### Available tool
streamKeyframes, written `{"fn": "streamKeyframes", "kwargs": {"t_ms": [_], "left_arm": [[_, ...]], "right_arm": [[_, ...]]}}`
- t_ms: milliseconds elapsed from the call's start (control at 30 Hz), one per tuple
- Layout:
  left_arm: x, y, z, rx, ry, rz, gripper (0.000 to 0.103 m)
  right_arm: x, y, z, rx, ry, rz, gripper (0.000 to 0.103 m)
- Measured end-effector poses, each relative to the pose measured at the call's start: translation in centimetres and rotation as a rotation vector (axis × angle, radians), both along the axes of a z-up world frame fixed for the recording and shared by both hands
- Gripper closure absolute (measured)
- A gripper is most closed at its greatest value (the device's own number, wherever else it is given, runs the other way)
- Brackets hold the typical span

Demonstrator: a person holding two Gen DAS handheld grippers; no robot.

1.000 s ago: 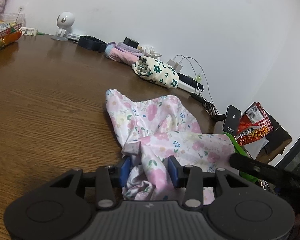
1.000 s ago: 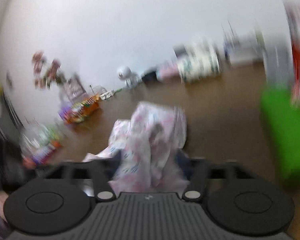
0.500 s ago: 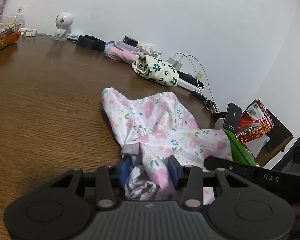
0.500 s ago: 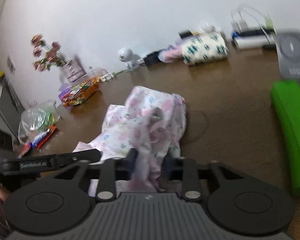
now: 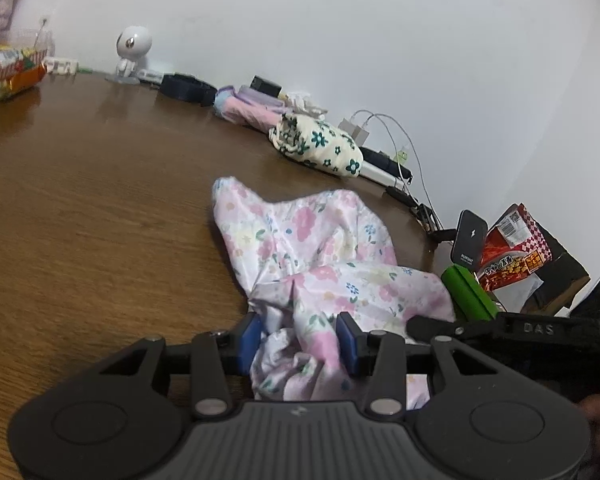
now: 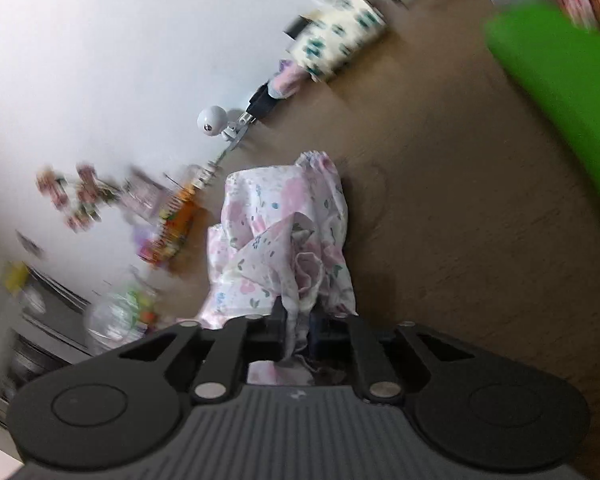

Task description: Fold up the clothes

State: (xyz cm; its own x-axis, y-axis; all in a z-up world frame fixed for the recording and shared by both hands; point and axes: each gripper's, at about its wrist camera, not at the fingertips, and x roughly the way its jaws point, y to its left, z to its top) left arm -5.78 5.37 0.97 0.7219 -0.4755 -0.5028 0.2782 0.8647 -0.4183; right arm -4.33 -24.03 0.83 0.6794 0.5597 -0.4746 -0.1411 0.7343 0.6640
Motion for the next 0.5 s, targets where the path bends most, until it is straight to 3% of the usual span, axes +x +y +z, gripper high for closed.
{"fn": "streamKeyframes", "kwargs": {"t_ms": [67,133,167,200,233,267,300,433,500], "left_arm": [[-0.4,0.4,1.1,-0.008,-0.041,0.009,0.061],[-0.4,0.3,2.1,-0.004,-0.084,0.006,0.061],[-0.3,0.0,2.4,0.007,-0.100,0.003,0.061],[0.0,-0.6,2.4,0.033,-0.109,-0.001,0.061],[0.2,-1.2,2.4,0.058,-0.118,-0.004,0.062],[0.5,-1.7,2.3,0.088,-0.120,-0.008,0.071],[0.9,-2.1,1.8,0.124,-0.104,-0.005,0.081],[1.7,-1.8,-0.1,0.131,-0.010,0.020,0.081],[1.6,-1.2,-0.3,0.113,-0.004,0.028,0.077]], "right_arm": [[-1.1,0.6,2.0,-0.111,-0.108,-0.008,0.062],[-2.3,1.0,4.2,-0.221,-0.232,-0.036,0.062],[-2.6,1.3,5.0,-0.271,-0.283,-0.054,0.066],[-2.7,1.8,5.6,-0.327,-0.334,-0.066,0.078],[-2.8,2.6,6.1,-0.380,-0.381,-0.058,0.084],[-2.6,3.6,6.2,-0.433,-0.406,-0.034,0.090],[-2.0,4.4,5.9,-0.458,-0.393,-0.014,0.093],[1.1,6.2,2.8,-0.493,-0.231,0.062,0.097],[1.0,6.2,2.0,-0.510,-0.225,0.075,0.097]]}}
